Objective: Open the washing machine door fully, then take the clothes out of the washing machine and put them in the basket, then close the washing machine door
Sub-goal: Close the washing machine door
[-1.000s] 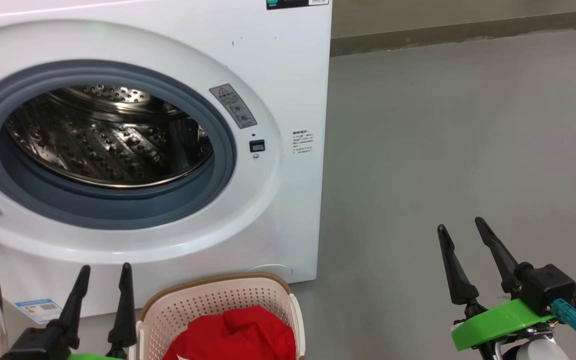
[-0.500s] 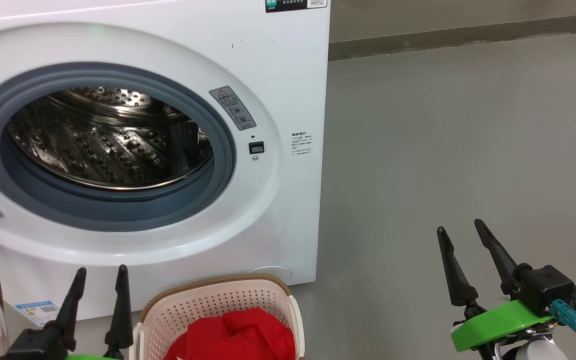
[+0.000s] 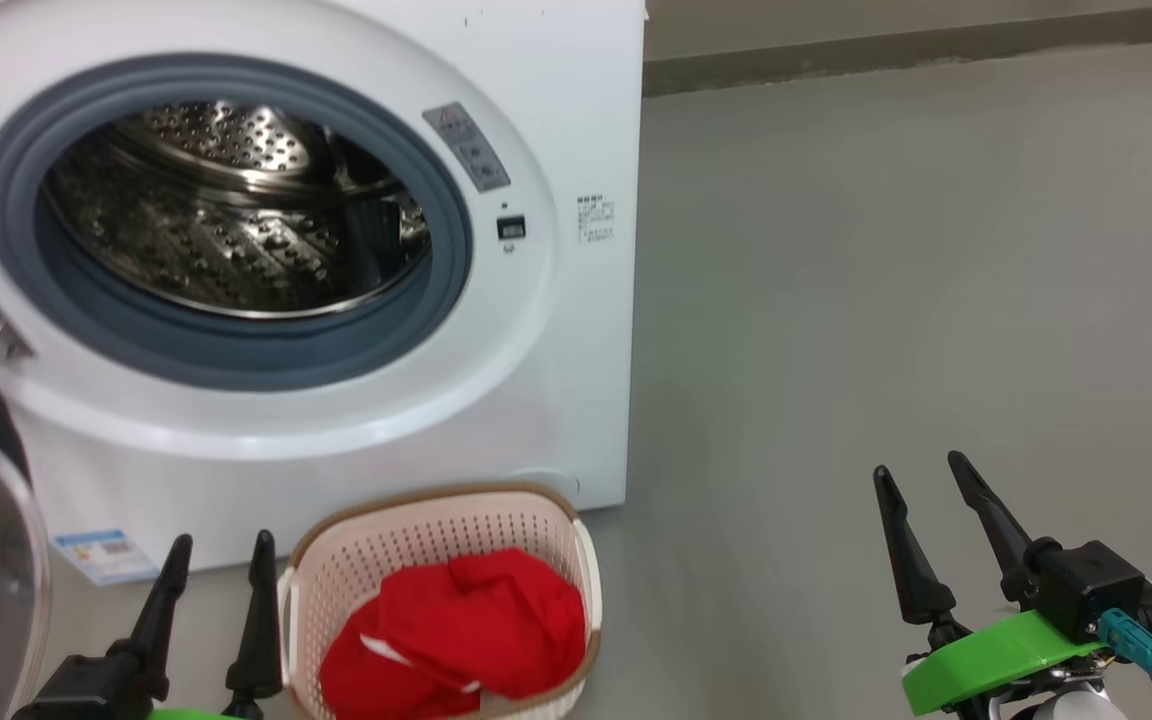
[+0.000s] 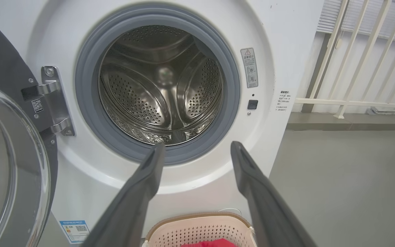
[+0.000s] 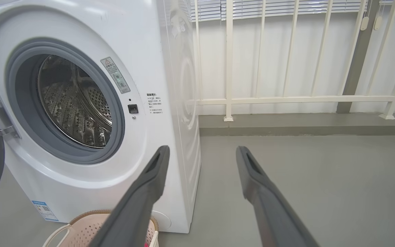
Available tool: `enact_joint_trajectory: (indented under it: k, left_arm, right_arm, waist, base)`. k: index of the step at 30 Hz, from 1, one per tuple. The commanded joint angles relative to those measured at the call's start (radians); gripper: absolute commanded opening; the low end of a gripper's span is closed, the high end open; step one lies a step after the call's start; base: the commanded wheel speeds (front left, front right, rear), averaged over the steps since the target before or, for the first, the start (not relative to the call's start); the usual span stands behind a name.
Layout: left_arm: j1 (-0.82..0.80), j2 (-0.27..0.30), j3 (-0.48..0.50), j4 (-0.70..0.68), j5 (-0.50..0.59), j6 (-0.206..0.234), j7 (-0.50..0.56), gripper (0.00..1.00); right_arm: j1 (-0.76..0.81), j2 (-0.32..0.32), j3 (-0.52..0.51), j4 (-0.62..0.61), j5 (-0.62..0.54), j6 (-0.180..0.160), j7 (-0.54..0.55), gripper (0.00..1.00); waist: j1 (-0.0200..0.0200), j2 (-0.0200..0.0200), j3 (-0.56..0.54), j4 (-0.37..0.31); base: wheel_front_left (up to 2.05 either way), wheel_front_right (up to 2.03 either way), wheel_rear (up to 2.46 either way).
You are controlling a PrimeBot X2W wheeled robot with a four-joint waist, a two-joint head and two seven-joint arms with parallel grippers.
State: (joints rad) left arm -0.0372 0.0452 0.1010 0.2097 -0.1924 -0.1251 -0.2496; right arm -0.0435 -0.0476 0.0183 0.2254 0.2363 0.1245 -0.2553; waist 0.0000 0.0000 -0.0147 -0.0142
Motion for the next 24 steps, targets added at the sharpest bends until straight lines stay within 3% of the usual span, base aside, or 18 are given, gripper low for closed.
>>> enact_joint_trajectory:
  k: [1, 10, 24]
  left_arm:
    - [-0.019, 0.015, 0.027, -0.026, -0.008, -0.005, -0.012, 1.0]
    - [-0.014, 0.018, 0.014, -0.04, -0.036, -0.005, -0.012, 1.0]
    - [-0.019, 0.012, 0.036, -0.047, -0.014, -0.006, -0.012, 1.0]
  right_arm:
    - [-0.018, -0.003, 0.027, -0.022, -0.004, 0.006, -0.006, 1.0]
    - [-0.02, -0.003, 0.026, -0.022, -0.005, 0.006, -0.006, 1.0]
    - [-0.019, -0.003, 0.027, -0.024, -0.004, 0.006, -0.006, 1.0]
  waist:
    - [0.0, 0.0, 0.001, 0.002]
    - [0.0, 0.0, 0.003, 0.007]
    - [0.0, 0.0, 0.013, 0.03]
  base:
    - [-1.71, 1.71, 0.0]
    - [-1.13, 1.13, 0.0]
    - [-0.06, 0.06, 0.0]
